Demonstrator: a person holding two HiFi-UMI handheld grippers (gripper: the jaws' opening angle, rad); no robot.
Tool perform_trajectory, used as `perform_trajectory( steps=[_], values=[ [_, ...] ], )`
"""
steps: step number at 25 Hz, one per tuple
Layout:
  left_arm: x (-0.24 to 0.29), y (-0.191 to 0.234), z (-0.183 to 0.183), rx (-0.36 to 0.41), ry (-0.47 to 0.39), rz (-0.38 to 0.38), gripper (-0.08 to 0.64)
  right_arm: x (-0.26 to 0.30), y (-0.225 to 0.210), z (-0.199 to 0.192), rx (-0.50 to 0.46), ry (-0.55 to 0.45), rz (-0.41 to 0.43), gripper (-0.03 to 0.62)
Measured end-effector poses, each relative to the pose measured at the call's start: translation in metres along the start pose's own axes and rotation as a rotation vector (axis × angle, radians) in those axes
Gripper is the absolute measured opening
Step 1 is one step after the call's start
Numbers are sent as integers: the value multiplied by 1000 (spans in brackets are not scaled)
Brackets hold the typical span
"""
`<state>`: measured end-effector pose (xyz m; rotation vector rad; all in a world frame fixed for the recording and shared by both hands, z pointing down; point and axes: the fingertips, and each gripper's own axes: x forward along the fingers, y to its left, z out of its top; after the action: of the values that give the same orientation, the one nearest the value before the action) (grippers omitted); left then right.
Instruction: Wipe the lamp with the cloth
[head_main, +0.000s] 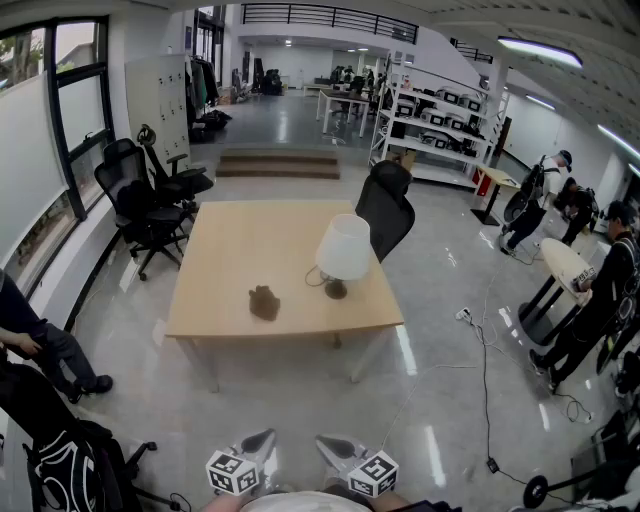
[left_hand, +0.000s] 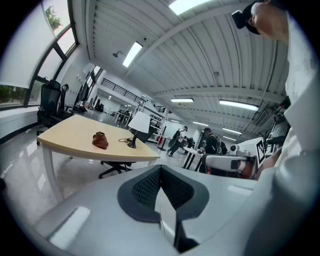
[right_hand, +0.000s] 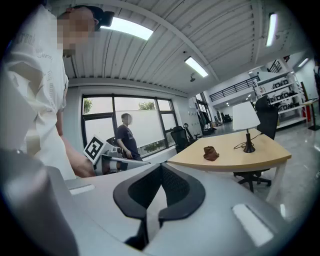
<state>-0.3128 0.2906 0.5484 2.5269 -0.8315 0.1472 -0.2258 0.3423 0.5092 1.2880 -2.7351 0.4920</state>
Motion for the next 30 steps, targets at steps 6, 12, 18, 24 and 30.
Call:
perform_trajectory(
  steps=[6, 12, 18, 24, 30],
  values=[
    [1, 7, 10, 26, -9, -2, 2, 5, -11, 7, 7, -29, -29, 12],
    [1, 10, 6, 15, 4, 3, 2, 7, -11, 4, 12, -26, -34, 12],
    [3, 7, 4, 20, 12, 0, 2, 0, -17, 0, 52, -42, -57, 12],
    [9, 6, 0, 32, 57, -2, 2, -2, -22, -2, 37, -15, -63, 12],
    [32, 12, 15, 47, 38, 9, 2, 12, -45, -10, 38, 20, -41, 12]
  ],
)
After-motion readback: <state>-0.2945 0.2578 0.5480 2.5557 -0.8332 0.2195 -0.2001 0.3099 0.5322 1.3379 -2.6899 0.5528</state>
